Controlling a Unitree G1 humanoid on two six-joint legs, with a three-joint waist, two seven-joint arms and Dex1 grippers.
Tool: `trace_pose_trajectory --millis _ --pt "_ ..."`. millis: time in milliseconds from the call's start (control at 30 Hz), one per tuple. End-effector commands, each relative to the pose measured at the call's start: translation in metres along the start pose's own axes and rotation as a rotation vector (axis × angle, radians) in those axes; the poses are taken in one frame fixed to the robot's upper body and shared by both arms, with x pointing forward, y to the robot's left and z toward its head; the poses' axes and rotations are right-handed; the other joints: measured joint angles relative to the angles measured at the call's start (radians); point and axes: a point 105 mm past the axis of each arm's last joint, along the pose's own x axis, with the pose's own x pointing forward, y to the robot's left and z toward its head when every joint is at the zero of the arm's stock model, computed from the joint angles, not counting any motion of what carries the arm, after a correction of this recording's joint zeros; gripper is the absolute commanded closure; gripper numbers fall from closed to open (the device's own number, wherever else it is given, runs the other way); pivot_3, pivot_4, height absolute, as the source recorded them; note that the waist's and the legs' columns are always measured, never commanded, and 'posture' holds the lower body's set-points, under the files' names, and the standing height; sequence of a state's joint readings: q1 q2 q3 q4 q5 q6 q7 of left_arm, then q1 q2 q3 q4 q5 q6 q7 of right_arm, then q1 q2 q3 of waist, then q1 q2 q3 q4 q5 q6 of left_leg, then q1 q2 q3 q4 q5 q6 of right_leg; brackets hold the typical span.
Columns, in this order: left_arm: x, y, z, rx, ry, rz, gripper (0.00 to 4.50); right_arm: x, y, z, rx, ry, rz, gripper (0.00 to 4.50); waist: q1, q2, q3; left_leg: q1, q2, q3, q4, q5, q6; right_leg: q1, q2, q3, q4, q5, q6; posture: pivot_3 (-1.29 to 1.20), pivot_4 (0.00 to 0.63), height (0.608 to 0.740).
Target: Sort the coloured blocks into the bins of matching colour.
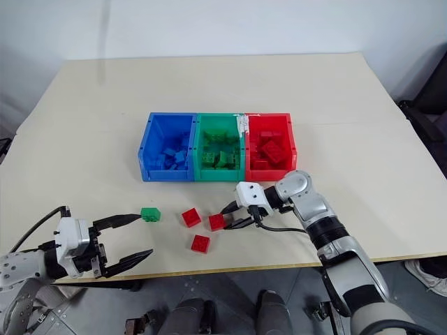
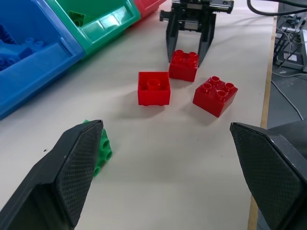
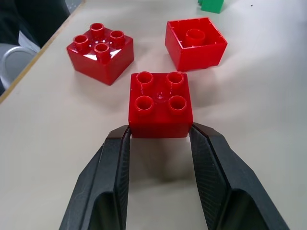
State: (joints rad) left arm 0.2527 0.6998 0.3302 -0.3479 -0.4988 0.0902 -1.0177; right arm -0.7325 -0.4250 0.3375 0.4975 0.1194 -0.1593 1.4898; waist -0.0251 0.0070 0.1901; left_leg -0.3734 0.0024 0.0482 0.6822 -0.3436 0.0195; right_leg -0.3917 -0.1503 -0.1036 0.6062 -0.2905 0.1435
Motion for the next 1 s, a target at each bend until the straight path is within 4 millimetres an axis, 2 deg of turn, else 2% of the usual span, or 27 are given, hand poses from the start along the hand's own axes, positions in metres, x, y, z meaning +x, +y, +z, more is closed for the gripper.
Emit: trace_pose_trajectory --millis 33,267,333,433,500,600,700,867,900,1000 --pt "0.011 0.001 0.015 0.036 -0.065 -0.027 0.00 -0.026 -0.007 0.024 -0.011 -0.121 -0.124 3.06 0.001 0.000 0.000 0.000 0.000 0.000 0.000 0.000 0.000 0.000 0.000 0.000 0.000 0.000 0.000 0.00 0.150 0.740" --pt "0.032 0.009 0.029 0.044 -0.144 -0.037 0.00 -0.094 -0.031 0.044 0.071 -0.241 -0.533 3.06 0.000 0.000 0.000 0.000 0.000 0.001 0.000 0.000 0.000 0.000 0.000 0.000 0.000 0.000 0.000 0.00 0.150 0.740" --pt "0.040 0.012 0.034 0.049 -0.172 -0.044 0.00 -0.126 -0.048 0.040 0.080 -0.213 -0.719 3.06 0.000 0.000 0.000 0.000 0.000 0.001 0.000 0.000 0.000 0.000 0.000 0.000 0.000 0.000 0.000 0.00 0.150 0.740" --pt "0.049 0.014 0.038 0.058 -0.194 -0.059 0.00 -0.159 -0.066 0.034 0.091 -0.173 -0.908 3.06 -0.001 0.000 0.000 0.000 0.000 0.002 0.000 0.000 0.000 0.000 0.000 0.000 0.001 0.000 0.000 0.00 0.150 0.740" --pt "0.054 0.017 0.039 0.063 -0.203 -0.067 0.00 -0.171 -0.076 0.028 0.122 -0.157 -0.985 3.06 -0.001 0.000 0.000 0.000 -0.001 0.002 0.000 0.000 0.000 -0.001 0.000 0.000 0.001 0.000 0.000 0.00 0.150 0.740" --pt "0.056 0.023 0.039 0.062 -0.203 -0.056 0.00 -0.175 -0.087 0.022 0.161 -0.139 -1.044 3.06 -0.003 0.000 0.000 0.000 -0.002 0.003 0.000 0.000 0.000 -0.001 0.001 0.000 0.000 0.000 0.000 0.00 0.150 0.740" --pt "0.056 0.024 0.038 0.046 -0.201 -0.047 0.00 -0.174 -0.090 0.023 0.178 -0.151 -1.057 1.98 -0.003 0.000 0.000 0.000 -0.001 0.003 0.000 0.000 0.000 -0.001 0.001 0.000 0.001 0.000 0.000 0.00 0.150 0.740" --pt "0.049 0.029 0.034 0.037 -0.190 -0.013 0.00 -0.173 -0.078 0.033 0.084 -0.172 -1.009 0.25 -0.001 0.001 0.000 0.000 0.000 0.003 0.000 0.000 0.000 -0.001 0.001 0.000 0.000 0.000 0.000 0.00 0.150 0.740" --pt "0.046 0.030 0.033 0.045 -0.183 -0.003 0.00 -0.174 -0.073 0.035 0.055 -0.181 -0.995 0.02 0.000 0.001 0.000 0.000 0.000 0.003 0.000 0.000 0.000 -0.001 0.001 0.000 0.000 0.000 0.000 0.00 0.150 0.740" --pt "0.032 0.034 0.027 0.060 -0.158 0.029 0.00 -0.173 -0.051 0.041 0.035 -0.231 -0.892 0.02 0.003 0.001 0.000 -0.001 0.000 0.002 0.000 0.000 0.000 0.000 0.001 0.000 0.000 0.000 0.000 0.00 0.150 0.740"
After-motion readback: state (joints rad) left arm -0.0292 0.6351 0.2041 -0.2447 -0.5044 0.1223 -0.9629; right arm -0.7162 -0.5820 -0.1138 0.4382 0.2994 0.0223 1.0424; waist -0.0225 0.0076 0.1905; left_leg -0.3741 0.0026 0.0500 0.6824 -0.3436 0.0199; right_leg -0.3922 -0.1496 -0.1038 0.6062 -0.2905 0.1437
